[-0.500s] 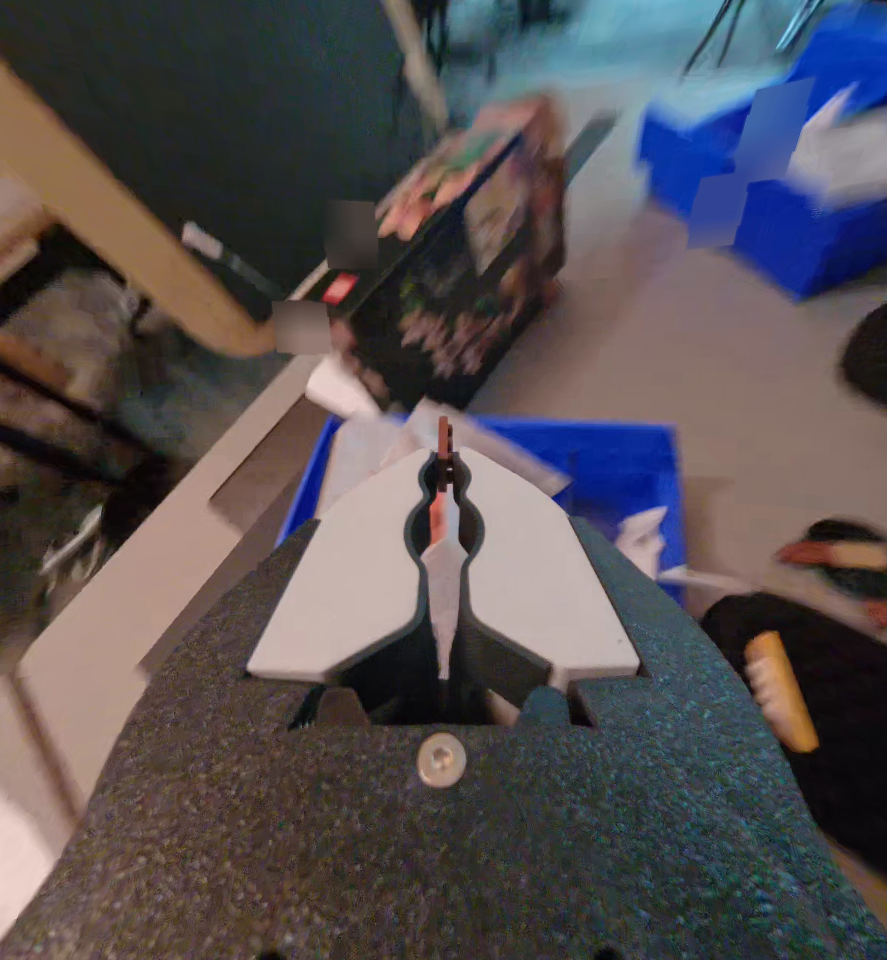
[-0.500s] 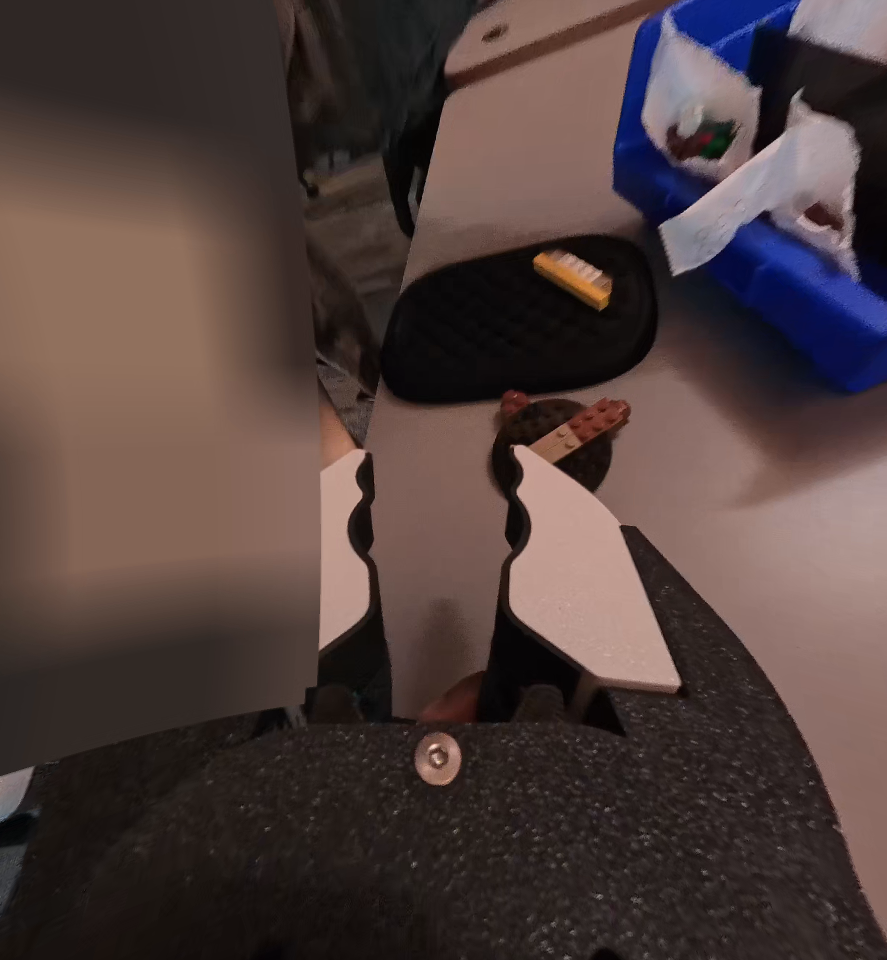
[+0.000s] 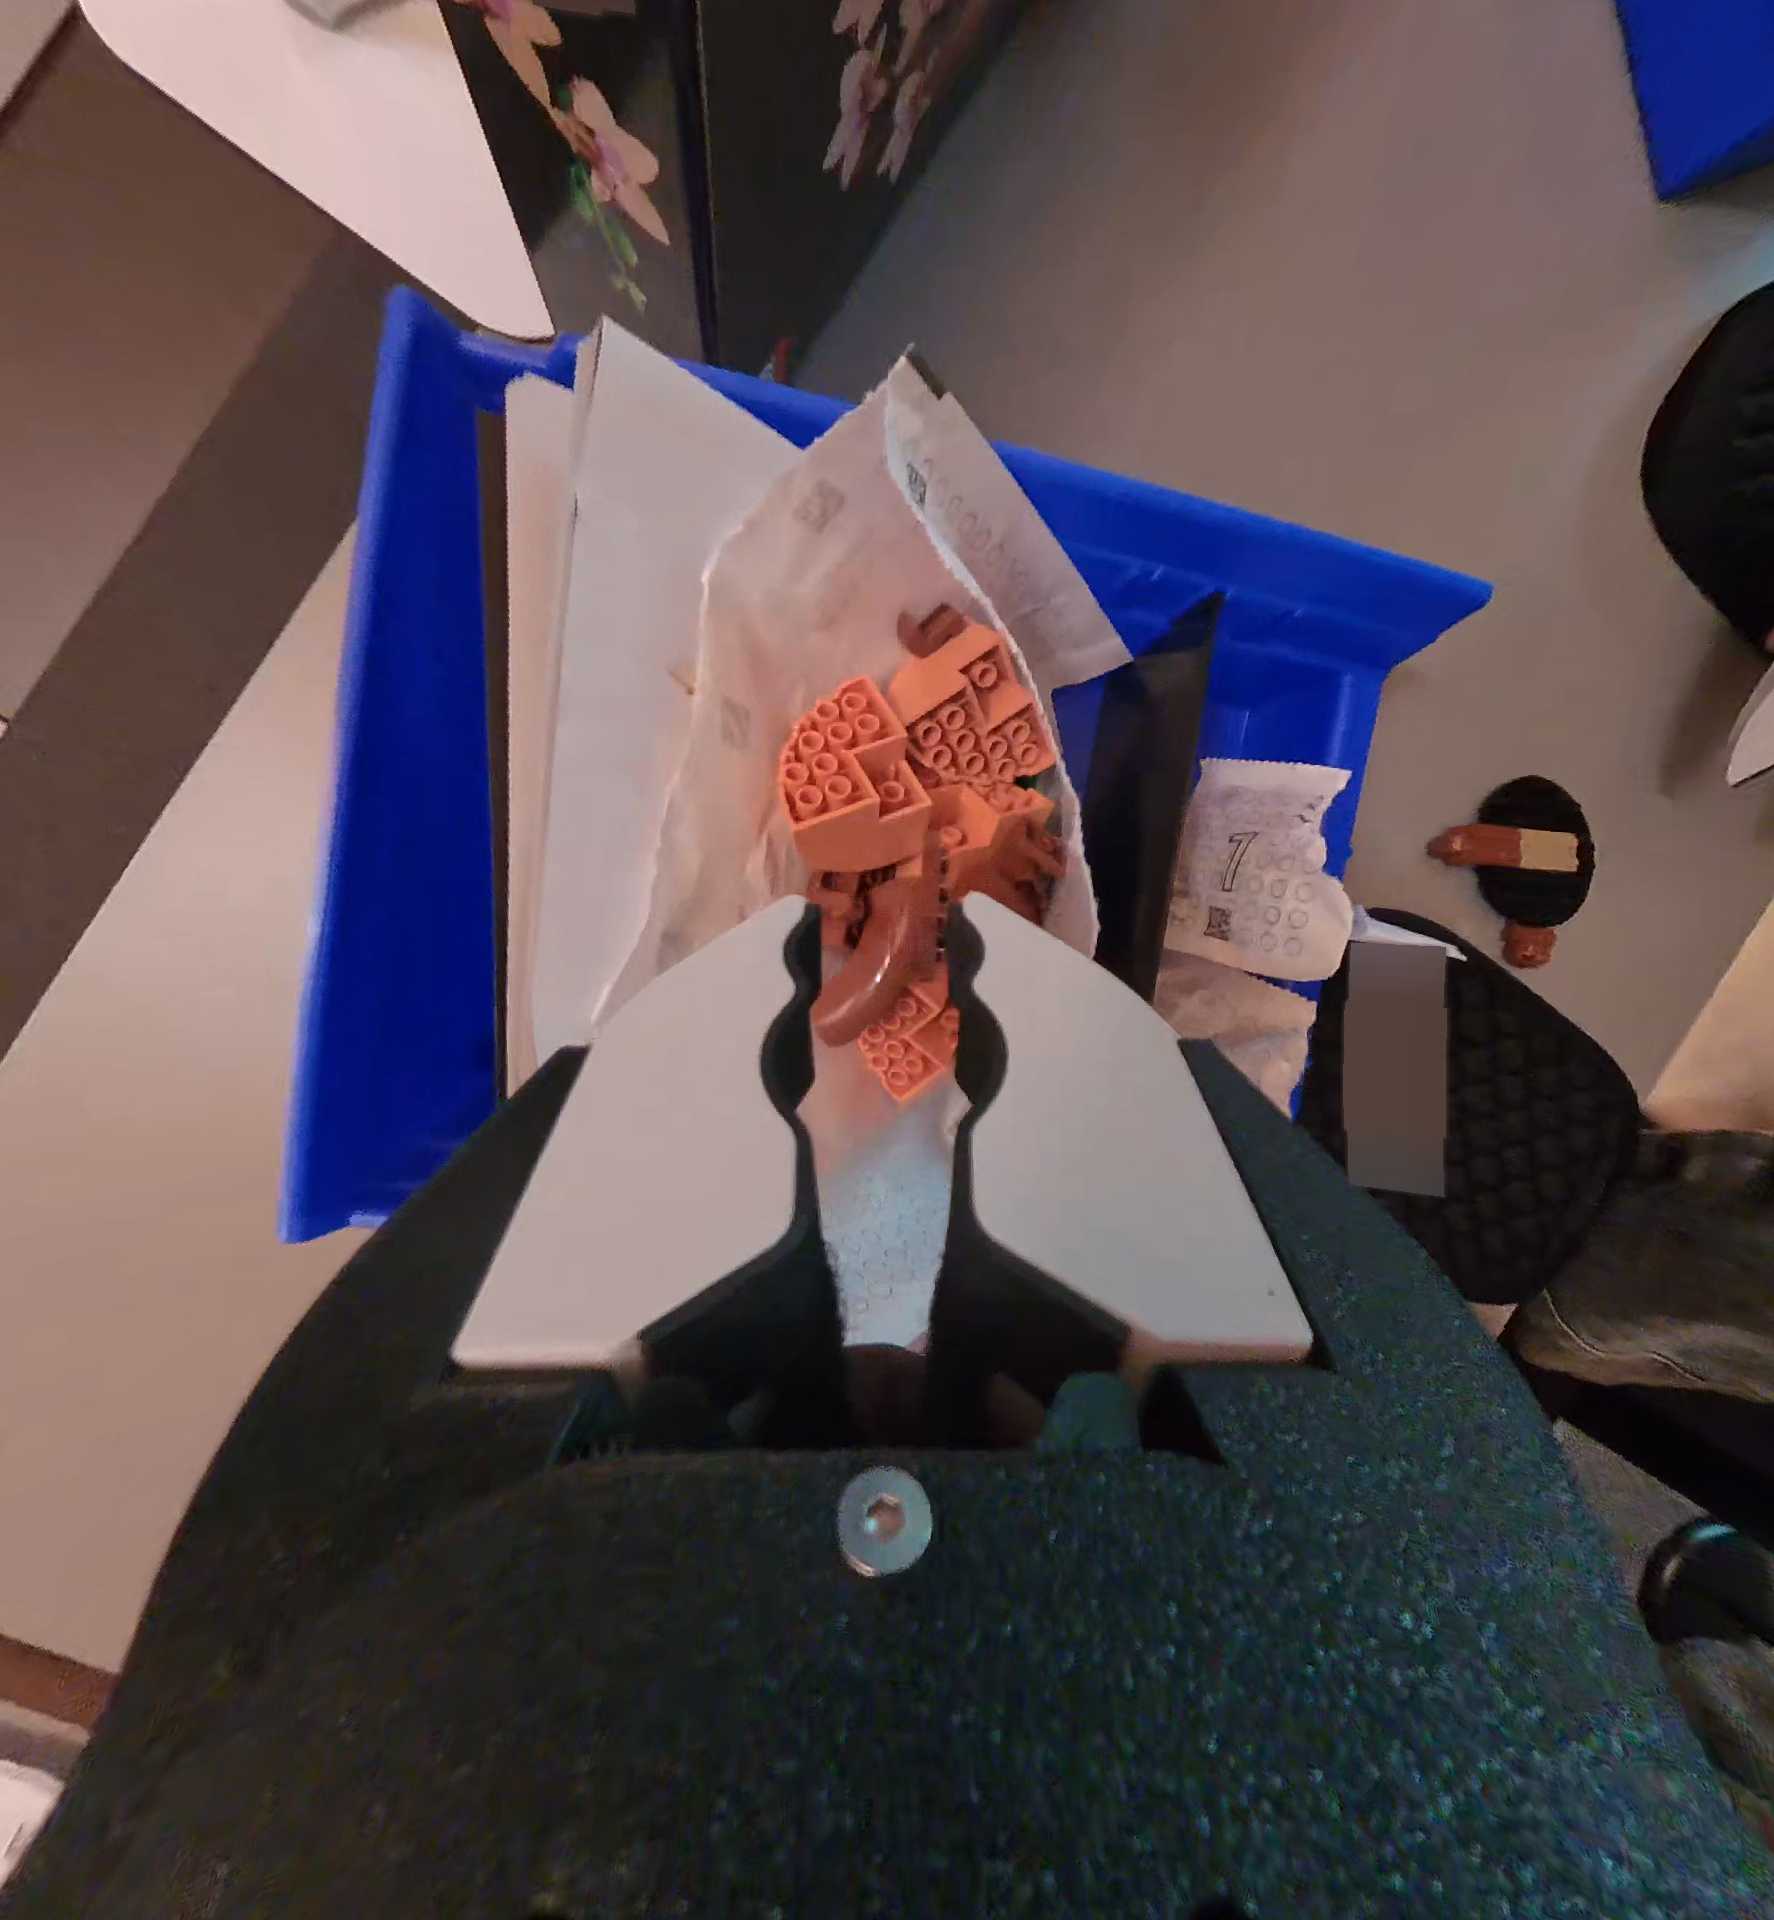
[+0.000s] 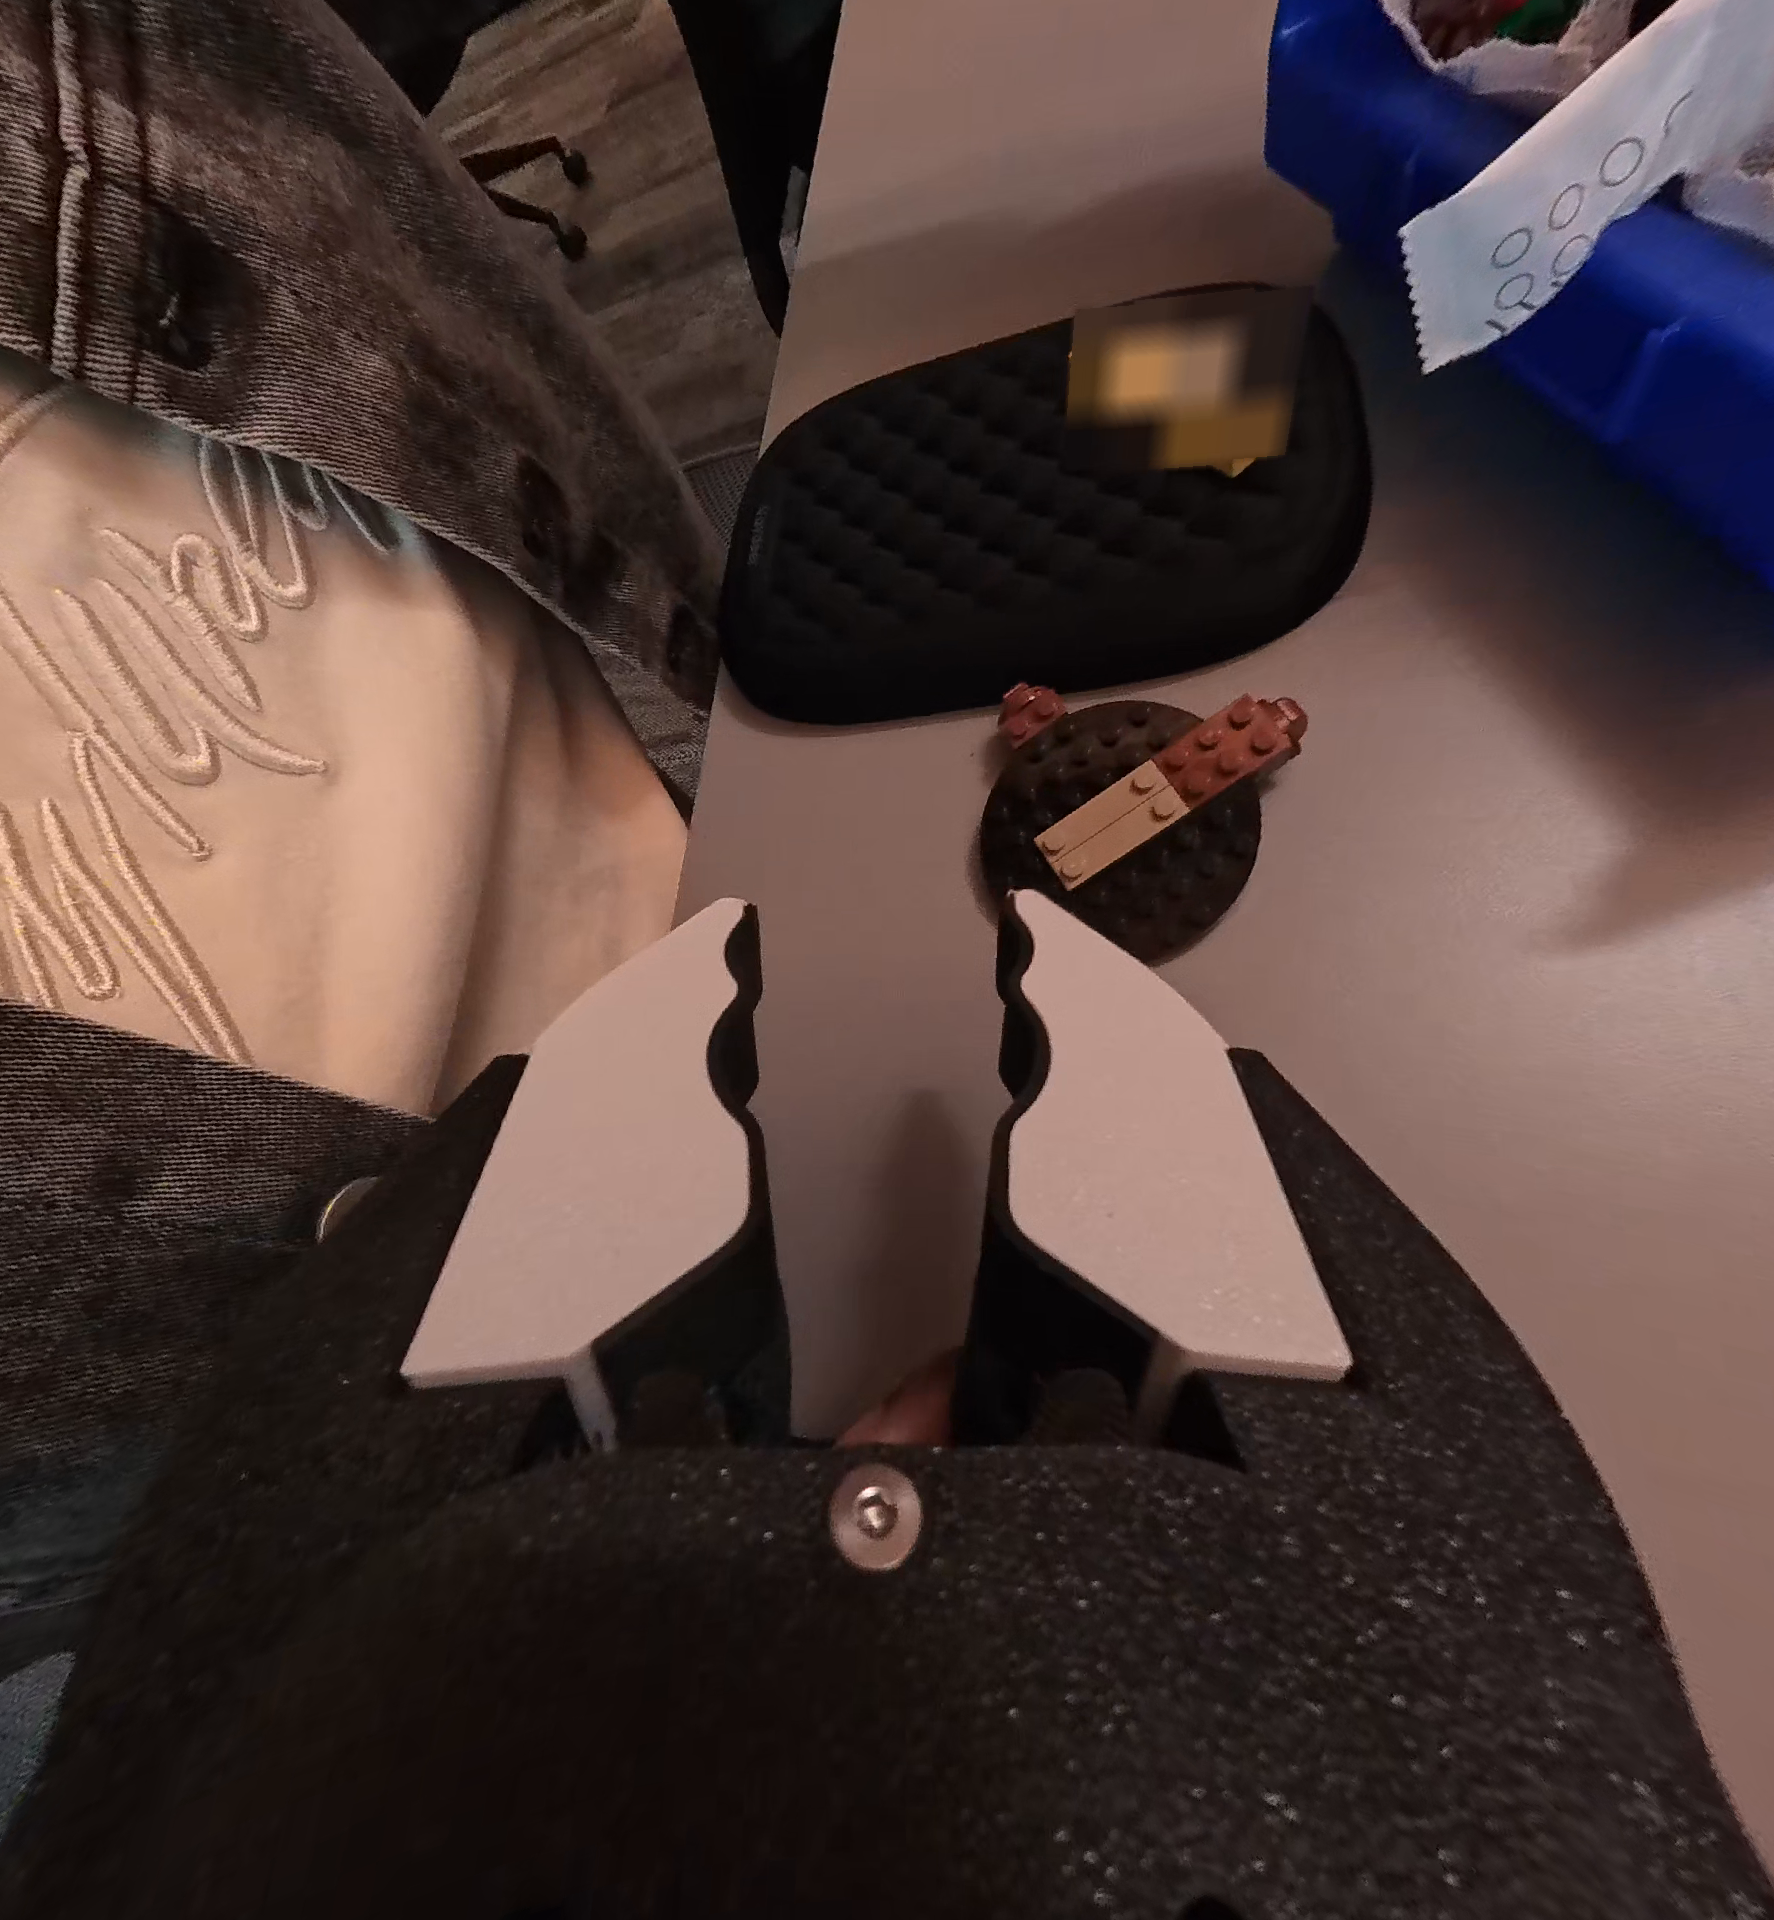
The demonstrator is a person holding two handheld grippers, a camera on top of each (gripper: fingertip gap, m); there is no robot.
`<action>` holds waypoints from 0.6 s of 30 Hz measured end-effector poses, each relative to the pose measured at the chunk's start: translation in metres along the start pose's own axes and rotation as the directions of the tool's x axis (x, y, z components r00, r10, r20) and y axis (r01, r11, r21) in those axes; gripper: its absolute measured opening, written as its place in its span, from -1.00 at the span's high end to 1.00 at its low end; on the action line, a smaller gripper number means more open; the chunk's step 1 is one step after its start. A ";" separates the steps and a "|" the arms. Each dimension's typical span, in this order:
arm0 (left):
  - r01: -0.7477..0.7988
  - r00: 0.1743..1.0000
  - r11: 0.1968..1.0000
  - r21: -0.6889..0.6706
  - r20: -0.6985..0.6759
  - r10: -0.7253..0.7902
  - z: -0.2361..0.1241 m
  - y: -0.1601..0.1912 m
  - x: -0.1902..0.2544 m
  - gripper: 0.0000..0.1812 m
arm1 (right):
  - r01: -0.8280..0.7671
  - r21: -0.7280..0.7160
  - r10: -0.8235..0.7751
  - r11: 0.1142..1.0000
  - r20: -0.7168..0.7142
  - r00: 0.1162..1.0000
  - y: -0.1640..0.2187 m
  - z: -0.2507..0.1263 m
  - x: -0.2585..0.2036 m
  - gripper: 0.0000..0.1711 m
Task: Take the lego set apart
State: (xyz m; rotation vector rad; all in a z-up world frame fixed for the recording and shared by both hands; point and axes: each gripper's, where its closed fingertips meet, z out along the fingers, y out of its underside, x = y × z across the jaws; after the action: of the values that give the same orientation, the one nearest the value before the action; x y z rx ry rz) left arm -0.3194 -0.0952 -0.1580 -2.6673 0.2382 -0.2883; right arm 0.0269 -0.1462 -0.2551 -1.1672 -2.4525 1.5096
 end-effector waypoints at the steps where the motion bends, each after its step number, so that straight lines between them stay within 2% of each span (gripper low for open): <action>1: -0.001 1.000 1.000 -0.008 -0.004 0.001 0.000 0.002 0.000 0.72 | 0.002 -0.001 -0.002 1.000 -0.001 1.000 -0.001 0.000 0.000 0.50; 6: 0.005 1.000 1.000 -0.004 -0.022 -0.005 -0.001 0.004 0.002 0.63 | 0.017 -0.002 -0.017 1.000 -0.010 1.000 -0.003 0.002 0.002 0.50; 10: 0.021 0.989 0.998 0.064 -0.145 -0.011 -0.011 -0.005 0.015 0.49 | 0.020 -0.004 -0.020 1.000 -0.020 1.000 -0.004 0.002 0.002 0.52; 16: 0.026 0.996 0.999 0.019 -0.083 -0.024 -0.009 0.001 0.002 0.48 | 0.016 0.005 -0.016 1.000 -0.033 0.999 -0.005 -0.001 0.003 0.53; 18: 0.026 0.998 0.998 0.051 -0.059 -0.023 -0.011 -0.004 0.000 0.51 | 0.022 0.007 -0.022 1.000 -0.039 0.999 -0.006 -0.001 0.003 0.54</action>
State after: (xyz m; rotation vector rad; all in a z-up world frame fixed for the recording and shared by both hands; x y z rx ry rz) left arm -0.3214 -0.0959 -0.1468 -2.6148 0.2142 -0.3757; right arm 0.0213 -0.1450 -0.2514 -1.1536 -2.4241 1.4753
